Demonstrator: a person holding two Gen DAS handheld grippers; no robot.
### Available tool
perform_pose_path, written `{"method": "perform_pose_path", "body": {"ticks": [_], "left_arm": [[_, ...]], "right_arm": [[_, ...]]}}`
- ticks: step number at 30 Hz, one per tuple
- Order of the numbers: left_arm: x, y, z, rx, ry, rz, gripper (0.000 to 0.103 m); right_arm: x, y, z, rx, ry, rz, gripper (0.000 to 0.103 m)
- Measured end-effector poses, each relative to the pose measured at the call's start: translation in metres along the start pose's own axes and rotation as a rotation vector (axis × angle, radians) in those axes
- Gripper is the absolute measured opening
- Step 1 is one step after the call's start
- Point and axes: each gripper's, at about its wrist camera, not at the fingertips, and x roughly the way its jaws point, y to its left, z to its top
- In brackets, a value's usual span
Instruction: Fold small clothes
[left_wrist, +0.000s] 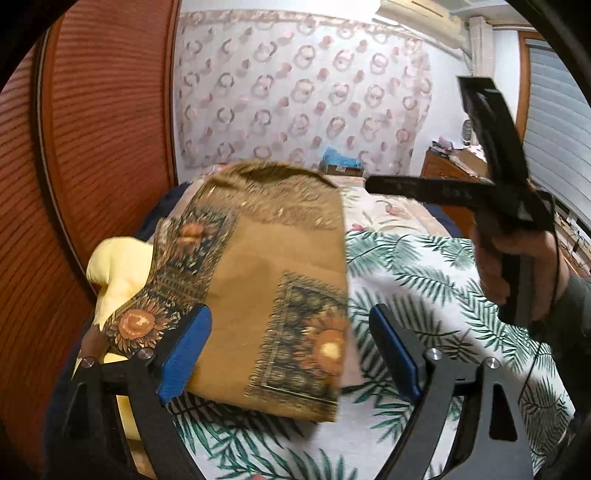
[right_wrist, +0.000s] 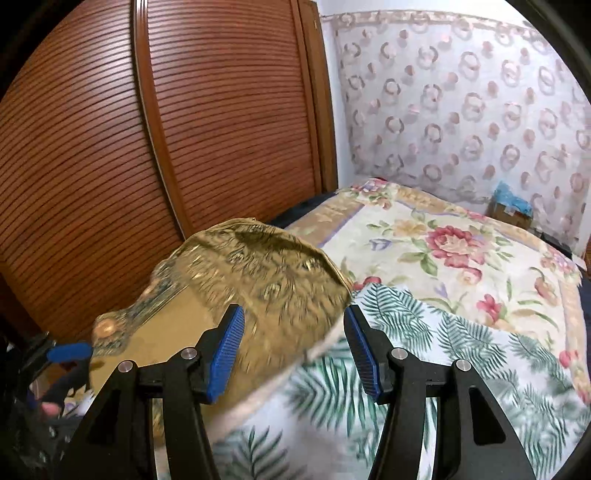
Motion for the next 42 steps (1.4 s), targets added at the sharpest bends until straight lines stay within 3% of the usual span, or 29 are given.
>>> {"method": "perform_pose_path", "body": {"ticks": [3,8,14,25,29,42], "left_arm": [[-0.012,-0.010,0.002,0.022,-0.021,0.005,0.096],[-0.030,-0.033,0.002,0.058,-0.045,0.000,0.096],[-0.036,-0.057,-0.009,0.088,-0.008,0.025,0.096],[-0.055,-0.113,-0.035,0.129,-0.019,-0.044,0.096],[-0.062,-0.130,-0.042,0.123,-0.021,-0.073,0.096],[-0.108,-0.168,-0.032,0.136,-0.096,-0.082,0.096]], "right_arm": [[-0.034,0.004,-0.014,0.016,-0.019,-0.012,0.058],[-0.083,0.010,-0.038,0.037,-0.043,-0.044,0.060],[-0.138,0.022,-0.075,0.041,-0.057,-0.108,0.063],[-0.233,0.055,-0.143,0.086,-0.059,-0.217,0.069],[-0.266,0.063,-0.164,0.127,-0.072,-0.250,0.079],[-0.377,0.082,-0.187,0.190,-0.174,-0.378,0.080]]}}
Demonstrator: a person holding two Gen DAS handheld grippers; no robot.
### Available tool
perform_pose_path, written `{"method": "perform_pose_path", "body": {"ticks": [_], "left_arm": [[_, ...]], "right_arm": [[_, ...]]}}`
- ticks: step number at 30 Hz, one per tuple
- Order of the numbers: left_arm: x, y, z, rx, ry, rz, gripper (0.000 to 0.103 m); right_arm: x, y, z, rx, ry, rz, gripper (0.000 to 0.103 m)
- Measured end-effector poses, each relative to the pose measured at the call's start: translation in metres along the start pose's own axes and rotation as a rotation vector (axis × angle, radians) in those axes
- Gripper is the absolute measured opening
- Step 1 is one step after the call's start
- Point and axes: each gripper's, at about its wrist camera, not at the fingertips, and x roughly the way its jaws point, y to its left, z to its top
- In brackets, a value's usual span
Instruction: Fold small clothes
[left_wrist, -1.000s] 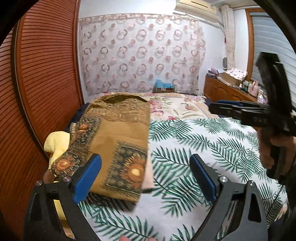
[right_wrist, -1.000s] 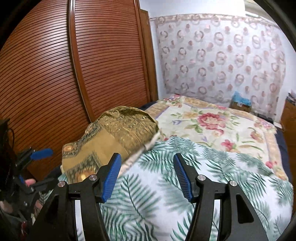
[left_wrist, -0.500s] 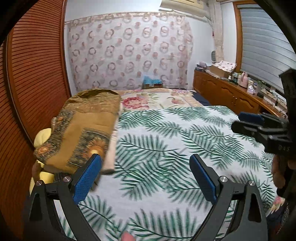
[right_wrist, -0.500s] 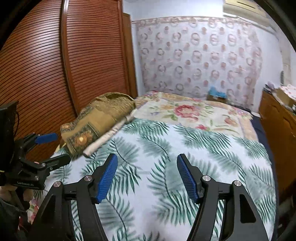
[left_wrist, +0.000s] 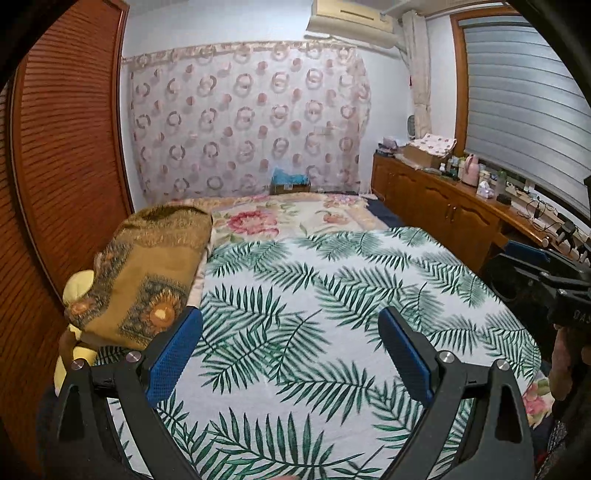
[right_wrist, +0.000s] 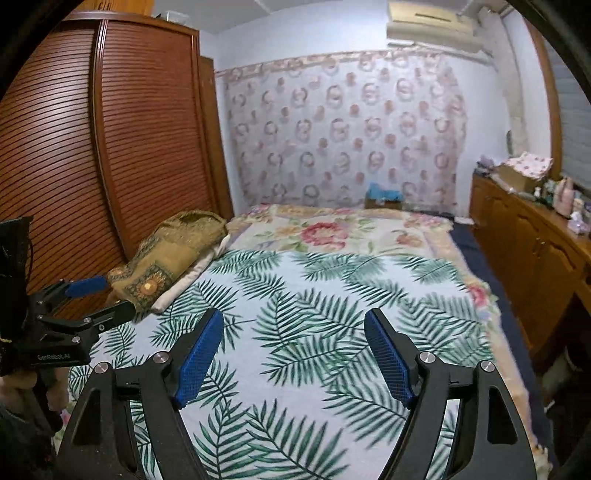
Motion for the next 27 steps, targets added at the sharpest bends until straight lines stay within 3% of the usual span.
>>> {"method": "perform_pose_path", "body": {"ticks": [11,27], "left_arm": [[-0.030,-0.001,0.018,-0.011,-0.084,0.039,0.096],[-0.038,0.004,0.018,-0.028,-0.110,0.049,0.096]], "right_arm": [[-0.060,-0.004,-0.006,0.032,-0.083,-0.073,0.080],[-0.042,0.002,-0.004,0.029,-0.080,-0.071,0.080]]}}
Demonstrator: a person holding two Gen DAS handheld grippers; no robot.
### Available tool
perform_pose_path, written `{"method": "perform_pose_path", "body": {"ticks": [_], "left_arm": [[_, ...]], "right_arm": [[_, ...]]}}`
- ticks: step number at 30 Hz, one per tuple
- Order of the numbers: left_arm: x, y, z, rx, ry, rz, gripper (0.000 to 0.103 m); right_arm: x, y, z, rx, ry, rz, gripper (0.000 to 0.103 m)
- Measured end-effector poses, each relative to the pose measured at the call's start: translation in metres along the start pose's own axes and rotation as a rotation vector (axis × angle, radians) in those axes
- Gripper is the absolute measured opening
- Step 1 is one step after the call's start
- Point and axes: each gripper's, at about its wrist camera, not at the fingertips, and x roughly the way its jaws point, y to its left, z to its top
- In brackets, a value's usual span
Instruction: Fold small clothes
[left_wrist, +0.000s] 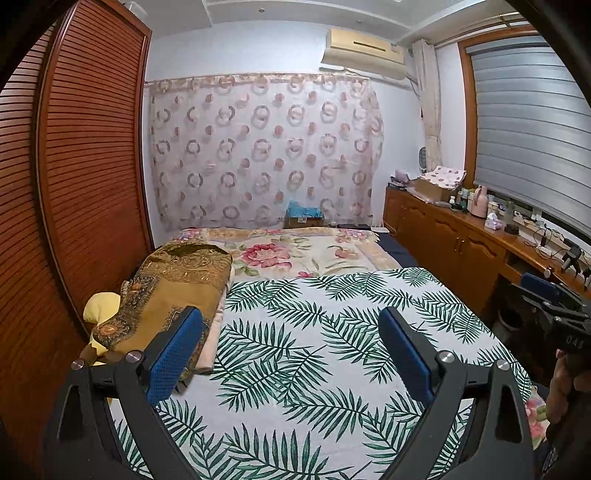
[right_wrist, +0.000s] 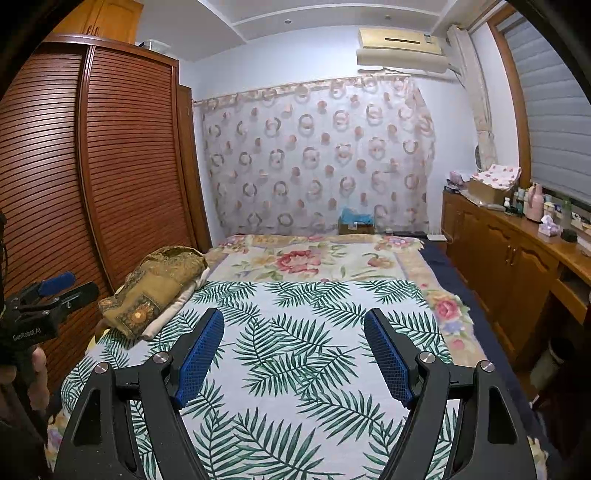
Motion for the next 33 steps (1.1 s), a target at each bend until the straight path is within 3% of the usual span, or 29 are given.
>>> {"method": "perform_pose_path", "body": {"ticks": [33], "left_arm": [[0.000,0.002,0.000,-0.002,-0.003,0.003,0.096]], "right_arm": [[0.001,-0.013,0.004,-0.015,0.005,0.011,0.080]]}}
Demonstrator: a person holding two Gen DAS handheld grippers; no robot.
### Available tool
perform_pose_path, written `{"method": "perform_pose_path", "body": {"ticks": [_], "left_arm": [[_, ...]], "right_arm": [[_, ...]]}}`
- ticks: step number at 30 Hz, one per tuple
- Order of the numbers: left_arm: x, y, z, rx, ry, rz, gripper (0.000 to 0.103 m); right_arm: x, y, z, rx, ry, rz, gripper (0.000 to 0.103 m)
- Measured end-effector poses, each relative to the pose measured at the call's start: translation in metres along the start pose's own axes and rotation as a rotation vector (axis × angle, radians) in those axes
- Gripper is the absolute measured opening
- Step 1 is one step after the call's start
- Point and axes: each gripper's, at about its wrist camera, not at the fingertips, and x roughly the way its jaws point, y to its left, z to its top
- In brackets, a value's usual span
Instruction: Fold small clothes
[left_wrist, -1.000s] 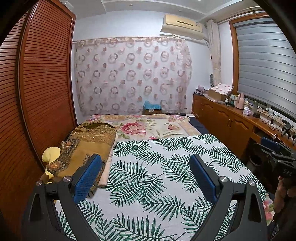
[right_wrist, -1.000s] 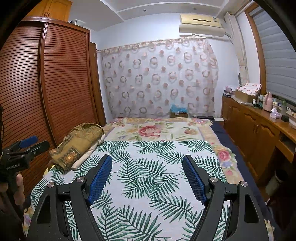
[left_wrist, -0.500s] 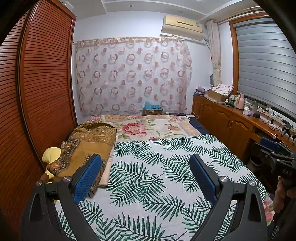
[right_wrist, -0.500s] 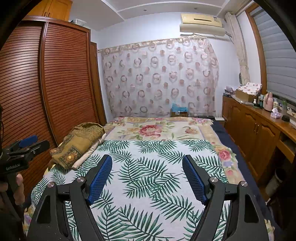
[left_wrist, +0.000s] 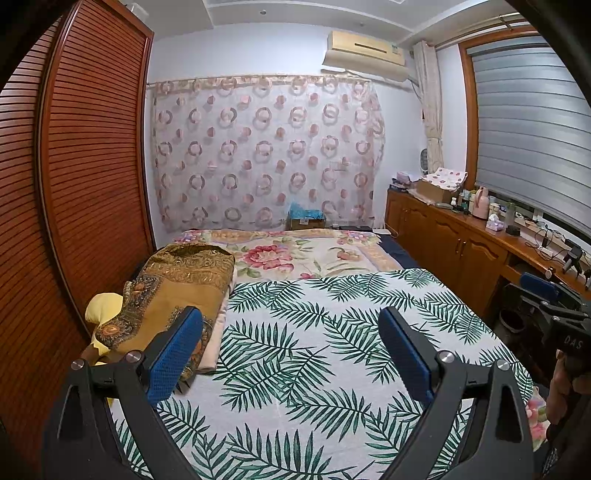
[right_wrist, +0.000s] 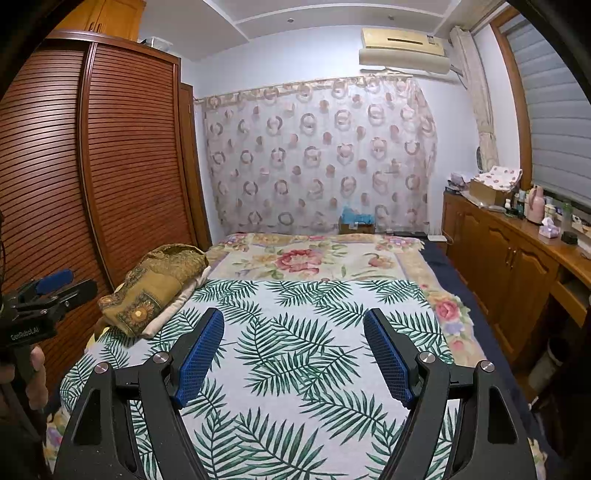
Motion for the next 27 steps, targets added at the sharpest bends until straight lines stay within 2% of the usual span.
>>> {"method": "perform_pose_path", "body": {"ticks": [27], "left_arm": [[-0.0012,-0.0002,-0.0008,-0.002,0.000,-0.001,0.096]], "right_arm": [[-0.0010,-0.0038,-0.0018,-0.003,0.001,0.005,0.080]]}}
